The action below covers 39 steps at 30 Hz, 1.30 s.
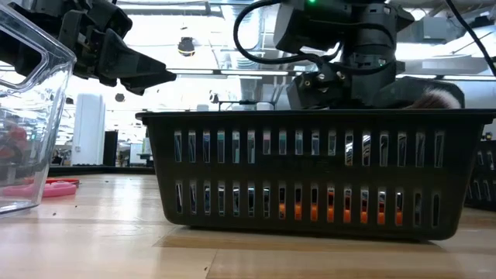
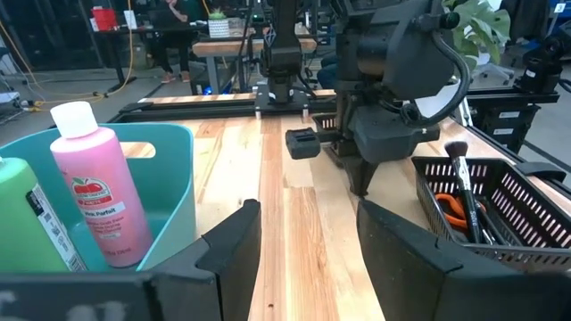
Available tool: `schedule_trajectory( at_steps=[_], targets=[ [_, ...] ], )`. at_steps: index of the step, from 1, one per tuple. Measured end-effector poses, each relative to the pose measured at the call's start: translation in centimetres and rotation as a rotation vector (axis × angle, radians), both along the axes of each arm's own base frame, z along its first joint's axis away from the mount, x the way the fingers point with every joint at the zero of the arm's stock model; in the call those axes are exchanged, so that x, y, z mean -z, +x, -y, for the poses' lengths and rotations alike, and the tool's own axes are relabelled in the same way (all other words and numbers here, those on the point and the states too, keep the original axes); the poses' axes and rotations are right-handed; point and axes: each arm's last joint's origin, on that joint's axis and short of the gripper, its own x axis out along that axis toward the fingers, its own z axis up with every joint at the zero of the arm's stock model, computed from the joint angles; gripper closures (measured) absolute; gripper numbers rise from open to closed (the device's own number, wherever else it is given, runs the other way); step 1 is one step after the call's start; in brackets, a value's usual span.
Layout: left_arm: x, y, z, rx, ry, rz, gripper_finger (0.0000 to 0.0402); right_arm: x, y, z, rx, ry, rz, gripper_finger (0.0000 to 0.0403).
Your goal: Pick & Place Paint Supplies
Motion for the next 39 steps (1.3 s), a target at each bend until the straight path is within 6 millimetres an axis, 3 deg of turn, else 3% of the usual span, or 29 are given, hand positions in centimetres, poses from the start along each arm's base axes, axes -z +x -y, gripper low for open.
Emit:
schedule_trajectory(
  at_steps=[11,22,32,39],
  targets=[
    [0.0,0.0,0.0,0.000,0.000,-0.001,0.0225,-3.2,1.3,1.1,0.067,-0.185,0.170,0.0401],
    [0.0,0.0,0.0,0.001,0.000,-0.001,0.0225,-6.7,1.9,2.1,0.091,-0.169,0.367,0.0402],
    [0.0,0.0,0.0,0.001,0.000,-0.001,0.0225,-8.8,1.9,-1.2,0.028,0.002,0.686,0.0402],
    [0.0,0.0,0.1,0.027,-0.003,-0.001,0.0225,-7.9,0.0,-3.8,0.018,0.119,0.837,0.0403]
  ],
)
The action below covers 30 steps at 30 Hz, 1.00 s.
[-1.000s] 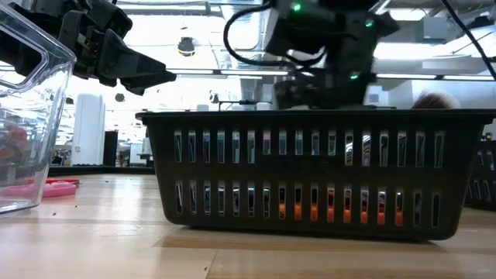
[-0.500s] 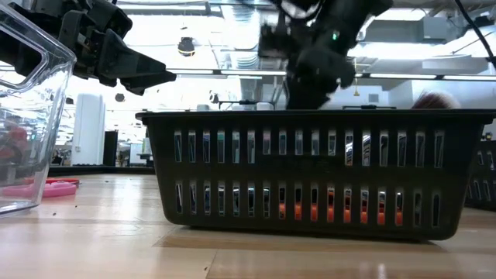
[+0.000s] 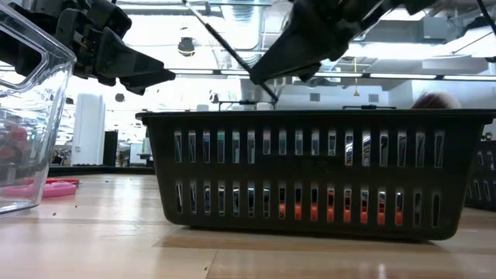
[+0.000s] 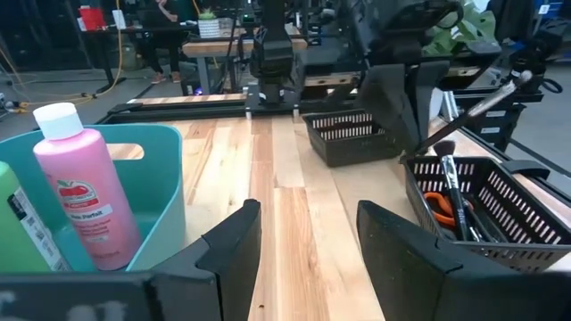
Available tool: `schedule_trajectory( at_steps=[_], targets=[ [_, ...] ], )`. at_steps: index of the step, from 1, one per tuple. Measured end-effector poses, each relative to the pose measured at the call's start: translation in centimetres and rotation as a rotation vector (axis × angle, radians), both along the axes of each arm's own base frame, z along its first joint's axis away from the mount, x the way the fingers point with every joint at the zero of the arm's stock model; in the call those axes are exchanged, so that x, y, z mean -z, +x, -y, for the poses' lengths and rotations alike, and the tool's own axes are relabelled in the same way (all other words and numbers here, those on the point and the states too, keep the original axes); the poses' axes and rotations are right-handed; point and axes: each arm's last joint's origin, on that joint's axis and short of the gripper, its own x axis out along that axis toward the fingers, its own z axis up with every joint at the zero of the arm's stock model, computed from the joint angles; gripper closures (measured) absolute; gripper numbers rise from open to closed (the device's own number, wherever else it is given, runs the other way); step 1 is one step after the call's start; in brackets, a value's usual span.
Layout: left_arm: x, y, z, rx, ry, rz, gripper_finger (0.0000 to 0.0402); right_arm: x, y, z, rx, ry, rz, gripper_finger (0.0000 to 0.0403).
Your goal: Pick & Place Paint Supplies
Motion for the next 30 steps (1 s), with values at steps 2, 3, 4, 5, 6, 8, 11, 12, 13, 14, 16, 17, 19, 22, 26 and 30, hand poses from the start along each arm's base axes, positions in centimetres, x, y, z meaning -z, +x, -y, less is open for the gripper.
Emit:
schedule_trajectory(
  at_steps=[2,3,4,5,6,8,11,12,13,14,16,17,19,22,26,30],
  targets=[
    [0.0,0.0,0.0,0.000,0.000,0.000,0.0225,0.1,-0.5,-0.9,-0.007,0.023,-0.015,0.0403],
    [0.0,0.0,0.0,0.000,0.000,-0.002,0.0225,0.1,-0.7,-1.3,-0.015,0.036,-0.020,0.0403],
    [0.0,0.0,0.0,0.000,0.000,-0.005,0.0225,0.1,-0.9,-1.8,-0.031,0.058,-0.027,0.0403],
    [0.1,0.0,0.0,0.000,0.000,-0.006,0.0225,0.1,-1.1,-2.3,-0.045,0.080,-0.033,0.0403],
    [0.1,0.0,0.0,0.000,0.000,-0.006,0.0225,0.1,-1.3,-2.8,-0.058,0.100,-0.039,0.0403],
    [0.1,0.0,0.0,0.000,0.000,-0.006,0.0225,0.1,-1.7,-3.6,-0.077,0.132,-0.062,0.0403],
    [0.0,0.0,0.0,0.000,0.000,-0.005,0.0225,0.2,-2.2,-4.2,-0.074,0.172,-0.099,0.0403],
    [0.0,0.0,0.0,0.000,0.000,-0.002,0.0225,0.3,-2.3,-4.3,-0.069,0.183,-0.119,0.0403],
    [0.0,0.0,0.0,0.000,0.000,0.002,0.0225,0.5,-2.4,-4.2,-0.059,0.193,-0.140,0.0403],
    [-0.1,0.0,0.0,0.000,0.000,0.006,0.0225,0.9,-2.3,-4.2,-0.045,0.197,-0.161,0.0403],
    [-0.1,0.0,0.0,0.000,0.000,0.014,0.0225,1.7,-2.4,-4.1,-0.032,0.184,-0.214,0.0403],
    [-0.2,0.0,0.0,0.000,-0.001,0.017,0.0225,2.2,-2.4,-4.1,-0.032,0.182,-0.233,0.0403],
    [-0.2,0.0,0.0,-0.001,0.000,0.017,0.0225,2.8,-2.1,-4.0,-0.037,0.189,-0.252,0.0403],
    [-0.2,0.0,0.0,-0.008,0.000,0.017,0.0225,3.2,-2.0,-3.7,-0.039,0.195,-0.275,0.0403],
    [-0.2,0.0,0.0,-0.008,0.000,0.017,0.0225,3.2,-2.0,-3.3,-0.031,0.193,-0.300,0.0403],
    [-0.2,0.0,0.0,-0.008,0.000,0.017,0.0225,3.3,-2.0,-3.3,-0.047,0.196,-0.310,0.0394]
  ],
)
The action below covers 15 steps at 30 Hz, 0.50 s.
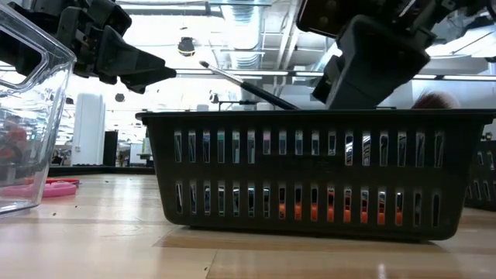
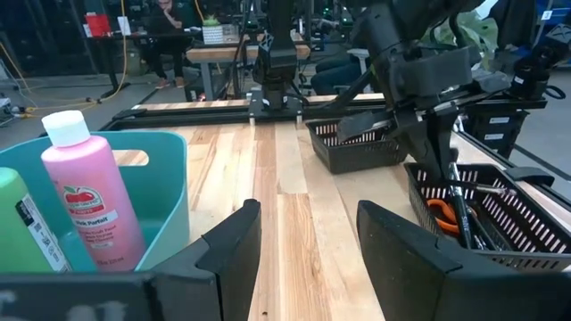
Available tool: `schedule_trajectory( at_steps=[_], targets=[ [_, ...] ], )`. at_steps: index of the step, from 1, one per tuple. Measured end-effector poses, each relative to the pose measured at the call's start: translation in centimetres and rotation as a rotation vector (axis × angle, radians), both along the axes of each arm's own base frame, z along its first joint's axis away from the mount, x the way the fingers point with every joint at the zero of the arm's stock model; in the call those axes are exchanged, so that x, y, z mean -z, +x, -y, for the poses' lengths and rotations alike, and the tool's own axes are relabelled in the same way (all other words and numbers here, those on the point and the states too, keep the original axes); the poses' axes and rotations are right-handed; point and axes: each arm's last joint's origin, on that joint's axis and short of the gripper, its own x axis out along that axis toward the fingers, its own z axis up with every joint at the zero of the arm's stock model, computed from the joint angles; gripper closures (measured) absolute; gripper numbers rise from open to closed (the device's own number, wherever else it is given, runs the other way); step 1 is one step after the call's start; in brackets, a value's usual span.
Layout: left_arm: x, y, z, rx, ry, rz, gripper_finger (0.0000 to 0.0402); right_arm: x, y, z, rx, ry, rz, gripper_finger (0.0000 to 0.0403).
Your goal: Pick & Place Paint Supplies
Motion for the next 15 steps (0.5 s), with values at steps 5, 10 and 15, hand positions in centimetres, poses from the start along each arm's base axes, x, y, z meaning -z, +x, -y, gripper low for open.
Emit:
schedule_trajectory(
  at_steps=[5,10,15],
  targets=[
    [0.0,0.0,0.0,0.000,0.000,0.000,0.0225,0.0,0.0,0.0,-0.001,0.001,0.000,0.0340],
    [0.0,0.0,0.0,0.000,0.000,0.000,0.0225,-0.2,0.2,-0.1,-0.002,0.014,0.034,0.0265],
    [0.0,0.0,0.0,-0.002,-0.015,-0.001,0.0225,-1.5,1.2,-0.1,-0.049,0.010,0.197,0.0214]
  ],
)
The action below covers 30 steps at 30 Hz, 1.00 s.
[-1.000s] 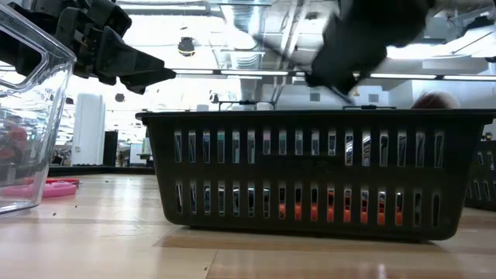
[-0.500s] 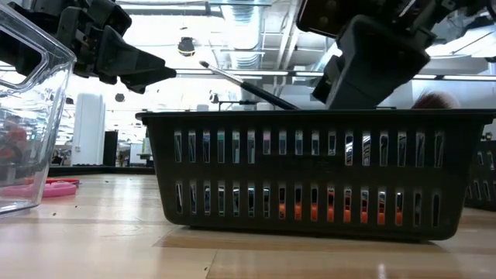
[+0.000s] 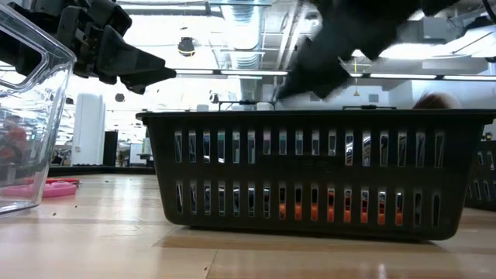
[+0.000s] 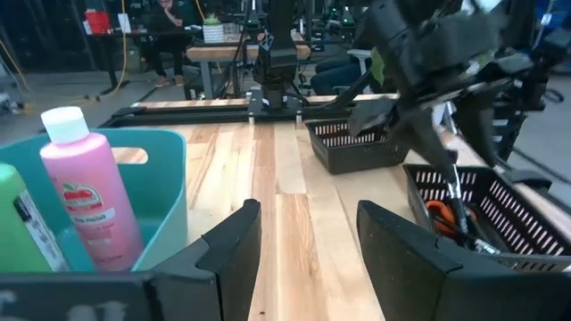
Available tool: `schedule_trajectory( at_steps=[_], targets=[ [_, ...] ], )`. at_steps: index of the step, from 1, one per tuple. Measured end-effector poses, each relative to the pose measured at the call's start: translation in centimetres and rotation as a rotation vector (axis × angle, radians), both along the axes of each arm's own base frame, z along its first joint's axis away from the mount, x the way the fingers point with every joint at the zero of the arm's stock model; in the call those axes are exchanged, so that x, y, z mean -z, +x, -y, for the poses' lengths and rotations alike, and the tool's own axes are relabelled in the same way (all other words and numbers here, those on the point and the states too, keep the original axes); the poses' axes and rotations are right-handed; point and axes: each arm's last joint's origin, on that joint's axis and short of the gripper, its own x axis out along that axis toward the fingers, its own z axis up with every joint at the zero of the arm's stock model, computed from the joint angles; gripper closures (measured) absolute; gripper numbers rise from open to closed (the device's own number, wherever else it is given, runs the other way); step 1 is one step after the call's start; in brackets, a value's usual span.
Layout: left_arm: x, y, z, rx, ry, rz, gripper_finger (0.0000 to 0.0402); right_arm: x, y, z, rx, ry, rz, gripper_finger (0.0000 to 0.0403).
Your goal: Pick & Place Paint Supplies
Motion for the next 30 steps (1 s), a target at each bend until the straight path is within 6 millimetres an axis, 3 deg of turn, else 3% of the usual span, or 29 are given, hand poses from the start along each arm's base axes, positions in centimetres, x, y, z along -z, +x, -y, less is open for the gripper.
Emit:
schedule_trajectory(
  at_steps=[9,16,24,30],
  targets=[
    [0.7,-0.1,0.0,-0.028,-0.194,-0.078,0.0225,-2.3,1.6,0.7,-0.033,-0.194,0.390,0.0221],
    [1.6,-0.4,0.8,0.014,-0.176,-0.177,0.0225,-2.1,0.5,2.4,-0.026,-0.238,0.640,0.0249],
    [0.1,-1.3,1.7,0.056,-0.080,-0.138,0.0225,-1.5,-5.3,6.3,0.033,-0.245,0.654,0.0262],
    [0.6,-2.7,1.2,-0.074,-0.139,-0.338,0.0225,-0.5,-9.6,8.9,0.109,-0.204,0.630,0.0260]
  ],
)
